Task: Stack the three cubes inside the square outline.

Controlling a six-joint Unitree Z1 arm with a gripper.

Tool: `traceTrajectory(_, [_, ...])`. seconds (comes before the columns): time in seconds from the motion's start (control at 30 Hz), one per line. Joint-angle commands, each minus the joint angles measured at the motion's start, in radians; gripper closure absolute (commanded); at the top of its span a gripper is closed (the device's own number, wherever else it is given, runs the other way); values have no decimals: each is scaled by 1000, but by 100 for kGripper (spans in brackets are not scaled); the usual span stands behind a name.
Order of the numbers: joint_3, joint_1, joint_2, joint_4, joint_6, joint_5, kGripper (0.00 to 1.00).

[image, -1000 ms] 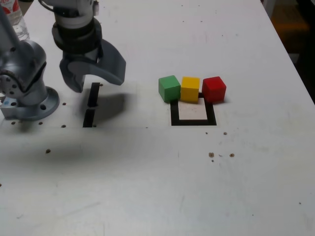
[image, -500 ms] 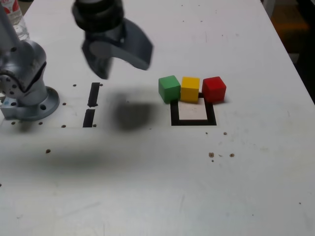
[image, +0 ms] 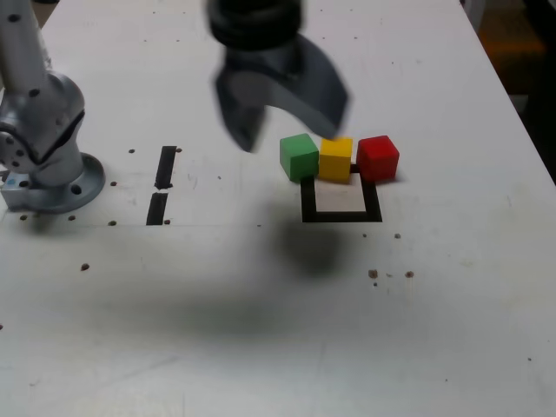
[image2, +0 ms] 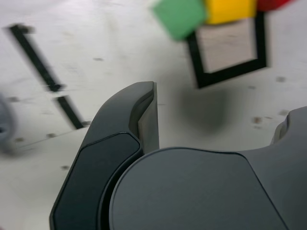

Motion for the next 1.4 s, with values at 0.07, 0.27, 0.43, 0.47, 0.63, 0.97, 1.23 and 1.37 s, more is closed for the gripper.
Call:
traceTrajectory(0.07, [-42,-23,56,-11,-5,-26,6])
traceTrajectory(0.27, [-90,-54,117,-26,-16,-43,6])
traceTrajectory(0.43, [-134,-68,175,-25,-18,-49,6])
traceTrajectory(0.47, [-142,-69,185,-25,-17,-50,6])
traceTrajectory(0.63, [-187,-70,233,-24,-13,-60,6])
traceTrajectory(0.97, [-286,-50,326,-24,-4,-86,6])
traceTrajectory(1.23, [-324,-10,360,-27,-6,-99,6])
traceTrajectory(1.37, [-329,3,371,-34,-11,-104,6])
